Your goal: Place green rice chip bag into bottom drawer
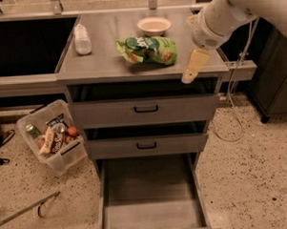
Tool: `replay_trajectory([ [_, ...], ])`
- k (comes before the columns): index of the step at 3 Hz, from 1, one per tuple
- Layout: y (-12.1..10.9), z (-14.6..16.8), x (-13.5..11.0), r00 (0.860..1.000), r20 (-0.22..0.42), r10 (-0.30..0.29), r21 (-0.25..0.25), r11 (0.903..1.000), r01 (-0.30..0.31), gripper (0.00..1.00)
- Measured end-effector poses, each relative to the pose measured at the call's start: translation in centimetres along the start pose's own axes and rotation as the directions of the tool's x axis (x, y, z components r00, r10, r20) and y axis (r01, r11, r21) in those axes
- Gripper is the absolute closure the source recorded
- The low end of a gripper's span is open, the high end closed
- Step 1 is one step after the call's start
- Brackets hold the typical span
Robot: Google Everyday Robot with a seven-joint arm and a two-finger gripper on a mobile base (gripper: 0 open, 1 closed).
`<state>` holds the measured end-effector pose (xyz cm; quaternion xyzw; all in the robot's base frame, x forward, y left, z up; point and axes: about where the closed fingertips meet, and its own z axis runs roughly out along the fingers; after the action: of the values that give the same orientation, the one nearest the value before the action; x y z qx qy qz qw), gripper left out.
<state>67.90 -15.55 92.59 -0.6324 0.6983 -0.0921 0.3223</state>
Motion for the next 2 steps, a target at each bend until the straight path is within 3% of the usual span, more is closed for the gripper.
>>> replay_trajectory([
  [2, -6.1, 6.7, -6.9, 0.983, 0.13, -0.133, 0.022, 0.9911, 0.131, 0.0],
])
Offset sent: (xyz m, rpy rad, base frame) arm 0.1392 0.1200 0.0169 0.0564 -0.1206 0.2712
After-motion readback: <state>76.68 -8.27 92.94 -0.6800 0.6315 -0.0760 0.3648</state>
